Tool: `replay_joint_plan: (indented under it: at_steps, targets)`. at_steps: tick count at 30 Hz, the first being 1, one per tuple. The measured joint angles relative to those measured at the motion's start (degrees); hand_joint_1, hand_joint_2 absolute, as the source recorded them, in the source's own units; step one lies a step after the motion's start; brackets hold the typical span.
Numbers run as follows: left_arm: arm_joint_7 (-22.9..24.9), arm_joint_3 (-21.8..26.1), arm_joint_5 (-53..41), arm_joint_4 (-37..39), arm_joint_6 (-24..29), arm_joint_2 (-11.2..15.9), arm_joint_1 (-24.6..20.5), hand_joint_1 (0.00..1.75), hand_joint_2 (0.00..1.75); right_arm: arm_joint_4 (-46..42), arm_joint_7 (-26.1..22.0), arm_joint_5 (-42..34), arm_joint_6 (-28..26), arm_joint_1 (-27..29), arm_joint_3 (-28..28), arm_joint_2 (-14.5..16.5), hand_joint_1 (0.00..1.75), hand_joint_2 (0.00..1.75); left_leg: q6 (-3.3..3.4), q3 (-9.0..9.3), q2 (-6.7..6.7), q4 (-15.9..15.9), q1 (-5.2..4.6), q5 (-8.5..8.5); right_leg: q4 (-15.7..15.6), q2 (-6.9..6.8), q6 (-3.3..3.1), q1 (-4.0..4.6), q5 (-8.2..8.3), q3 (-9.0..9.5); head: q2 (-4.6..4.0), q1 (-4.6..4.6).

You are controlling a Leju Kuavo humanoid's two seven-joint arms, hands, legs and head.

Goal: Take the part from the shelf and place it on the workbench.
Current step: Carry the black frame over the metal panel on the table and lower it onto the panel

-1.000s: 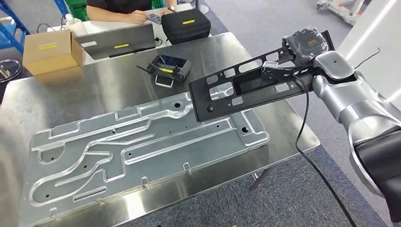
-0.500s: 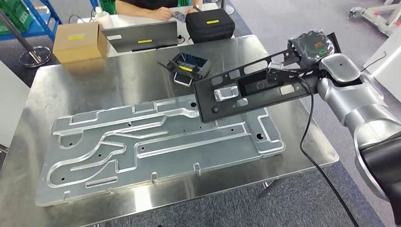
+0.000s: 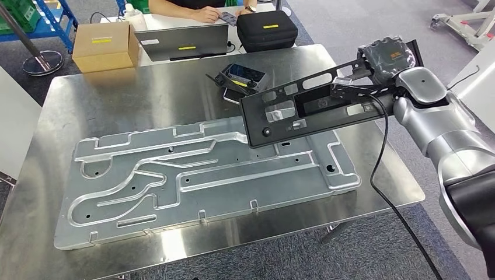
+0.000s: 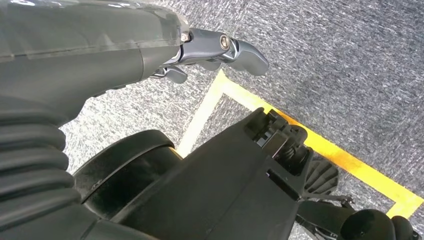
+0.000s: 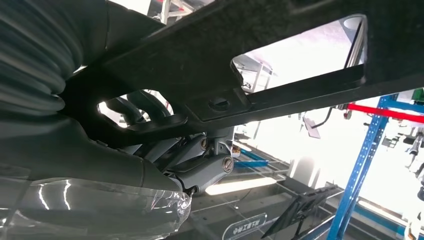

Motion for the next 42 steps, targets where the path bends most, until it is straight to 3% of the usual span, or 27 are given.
replay_joint_plan:
  at_steps: [11, 18, 23, 28, 42]
  targets:
    - [0.0, 0.9, -0.3, 0.0, 0.5, 0.0, 0.5, 0.0, 1.75, 2.0, -1.2, -0.4, -2.4, 2.9, -2.8, -0.1, 1.75, 1.75, 0.01, 0.06, 0.04, 0.0, 0.03, 0.01, 0.0, 0.01, 0.09, 0.05, 0.02, -0.02, 0.0, 0.0]
    - [-0.1, 0.9, -1.2, 0.0, 0.3, 0.0, 0.5, 0.0, 1.75, 4.3, 1.1, 3.2, -1.1, 2.3, -2.6, 0.8, 1.75, 1.75, 0.01, 0.01, 0.04, 0.0, 0.02, 0.03, 0.1, 0.04, 0.08, 0.04, 0.03, -0.04, 0.0, 0.0]
    - [-0.1, 0.9, -1.9, 0.0, -0.2, 0.0, 0.3, 0.0, 1.75, 7.1, 4.8, 7.4, 4.7, -3.6, -1.4, 4.9, 1.75, 1.75, 0.0, 0.03, 0.16, 0.0, 0.01, 0.07, 0.2, 0.13, 0.07, 0.03, 0.03, -0.12, 0.0, 0.0]
    - [0.0, 1.0, -2.0, 0.0, -0.4, -0.3, 0.3, 0.0, 1.75, 8.7, 6.7, 8.6, 6.8, -7.1, -0.7, 9.9, 1.75, 1.75, 0.0, 0.06, 0.18, 0.0, 0.03, 0.1, 0.2, 0.12, 0.07, 0.06, 0.03, -0.13, 0.0, 0.0]
    - [0.3, 1.4, -2.2, 0.0, -0.1, -0.5, 0.9, 0.0, 1.75, 11.8, 8.7, 9.1, 6.6, -7.8, -0.2, 18.7, 1.75, 1.75, 0.0, 0.03, 0.16, 0.0, 0.03, 0.1, 0.2, 0.1, 0.06, 0.05, 0.02, -0.12, 0.0, 0.0]
